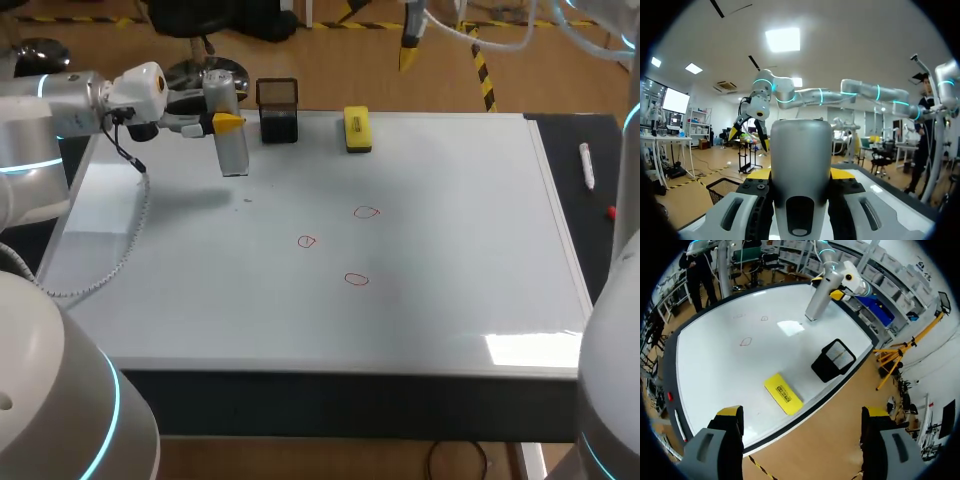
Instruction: Pick up the inspection probe, press it on each red-marked spot on the whiteboard one by one, put down the probe, pick up the eraser, and wipe off all the red marks.
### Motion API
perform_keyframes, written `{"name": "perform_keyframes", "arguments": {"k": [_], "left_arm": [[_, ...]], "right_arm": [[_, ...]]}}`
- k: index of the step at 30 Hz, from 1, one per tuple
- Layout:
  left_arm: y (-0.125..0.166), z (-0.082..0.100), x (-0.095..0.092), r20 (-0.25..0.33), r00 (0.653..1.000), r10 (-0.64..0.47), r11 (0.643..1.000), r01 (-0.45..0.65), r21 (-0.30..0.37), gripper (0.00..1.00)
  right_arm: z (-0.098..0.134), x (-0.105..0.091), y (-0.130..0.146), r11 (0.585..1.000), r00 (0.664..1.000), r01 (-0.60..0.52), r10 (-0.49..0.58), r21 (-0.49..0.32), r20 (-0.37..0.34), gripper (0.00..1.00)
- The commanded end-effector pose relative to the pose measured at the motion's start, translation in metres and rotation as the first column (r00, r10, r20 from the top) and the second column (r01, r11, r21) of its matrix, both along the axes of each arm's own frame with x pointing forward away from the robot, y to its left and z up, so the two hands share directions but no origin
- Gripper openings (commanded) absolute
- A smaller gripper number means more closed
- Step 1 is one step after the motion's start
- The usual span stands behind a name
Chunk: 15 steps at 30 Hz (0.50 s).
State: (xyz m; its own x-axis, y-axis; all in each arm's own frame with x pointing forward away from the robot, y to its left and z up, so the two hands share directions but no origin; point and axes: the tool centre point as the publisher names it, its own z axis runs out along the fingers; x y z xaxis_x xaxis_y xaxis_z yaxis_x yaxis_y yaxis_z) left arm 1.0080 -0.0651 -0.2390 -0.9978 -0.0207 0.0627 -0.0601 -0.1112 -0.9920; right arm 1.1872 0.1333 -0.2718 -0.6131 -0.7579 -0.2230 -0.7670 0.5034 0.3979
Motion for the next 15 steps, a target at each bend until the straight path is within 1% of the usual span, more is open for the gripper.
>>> {"name": "perform_keyframes", "arguments": {"k": [1,5,9,14,15], "left_arm": [[0.0,0.001,0.0,0.0,1.0,0.0,1.0,0.0,-0.001,0.0],[0.0,0.001,0.0,0.0,1.0,0.0,1.0,0.0,-0.001,0.0],[0.0,0.001,0.0,0.0,1.0,0.0,1.0,0.0,-0.001,0.0],[0.0,0.001,0.0,0.0,1.0,0.0,1.0,0.0,-0.001,0.0],[0.0,0.001,0.0,0.0,1.0,0.0,1.0,0.0,-0.001,0.0]], "right_arm": [[0.005,-0.009,0.005,0.912,0.984,-0.174,0.145,-0.372,-0.104,1.0],[0.002,-0.011,0.005,0.914,0.986,-0.161,0.138,-0.373,-0.089,1.0],[-0.002,-0.01,0.002,0.913,0.992,-0.127,0.117,-0.388,-0.049,1.0],[-0.008,-0.01,0.001,0.917,0.995,-0.092,0.095,-0.388,-0.01,1.0],[-0.01,-0.011,0.001,0.914,0.995,-0.084,0.096,-0.397,0.011,1.0]]}}
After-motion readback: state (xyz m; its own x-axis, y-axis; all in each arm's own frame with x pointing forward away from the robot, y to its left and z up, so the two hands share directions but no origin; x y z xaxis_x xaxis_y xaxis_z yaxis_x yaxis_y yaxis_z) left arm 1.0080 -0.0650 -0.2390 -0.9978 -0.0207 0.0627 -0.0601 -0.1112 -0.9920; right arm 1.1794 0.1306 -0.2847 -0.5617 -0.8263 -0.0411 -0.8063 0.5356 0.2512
